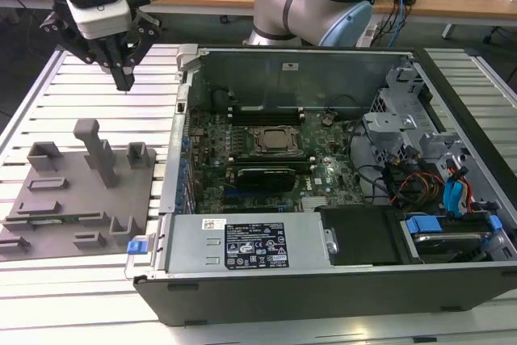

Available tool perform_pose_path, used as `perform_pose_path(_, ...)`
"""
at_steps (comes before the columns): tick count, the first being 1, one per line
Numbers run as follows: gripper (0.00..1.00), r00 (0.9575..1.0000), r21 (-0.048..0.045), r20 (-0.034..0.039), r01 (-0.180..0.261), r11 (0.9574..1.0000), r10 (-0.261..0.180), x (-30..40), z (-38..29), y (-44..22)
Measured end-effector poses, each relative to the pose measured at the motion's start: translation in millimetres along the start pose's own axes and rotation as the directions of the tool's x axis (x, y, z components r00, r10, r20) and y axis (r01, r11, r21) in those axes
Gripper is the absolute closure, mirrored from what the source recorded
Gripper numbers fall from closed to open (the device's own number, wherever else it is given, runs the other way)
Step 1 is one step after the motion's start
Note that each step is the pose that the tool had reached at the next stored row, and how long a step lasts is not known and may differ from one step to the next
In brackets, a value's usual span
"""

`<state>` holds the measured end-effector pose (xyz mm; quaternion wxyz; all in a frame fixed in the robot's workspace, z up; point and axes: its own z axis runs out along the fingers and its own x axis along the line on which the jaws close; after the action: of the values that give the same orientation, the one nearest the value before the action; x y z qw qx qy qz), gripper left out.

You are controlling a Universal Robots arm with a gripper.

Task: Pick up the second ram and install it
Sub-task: 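Reach for the second ram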

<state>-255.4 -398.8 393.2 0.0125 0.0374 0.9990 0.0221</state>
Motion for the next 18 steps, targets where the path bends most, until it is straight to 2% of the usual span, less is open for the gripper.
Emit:
perform_pose_path(2,0.9,1.0,0.0,0.0,0.0,1.0,0.0,7.2,-0.2,-0.5)
perform_pose_path(4,0.9,1.0,0.0001,-0.0001,0.0,1.0,0.0,10.1,-0.3,-0.8)
perform_pose_path(6,0.9,1.0,0.0001,-0.0001,0.0,1.0,0.0,18.2,-0.5,-1.4)
perform_pose_path(8,0.9,1.0,0.0001,0.0,0.0,1.0,0.0,21.7,-0.6,-1.6)
perform_pose_path(11,0.9,1.0,0.0,0.0,0.0,1.0,0.0,33.9,-0.9,-2.5)
perform_pose_path(16,0.9,1.0,0.0001,-0.0001,0.0,1.0,0.0,42.8,-1.2,-3.2)
perform_pose_path(18,0.9,1.0,0.0001,-0.0001,0.0,1.0,0.0,49.6,-1.4,-3.7)
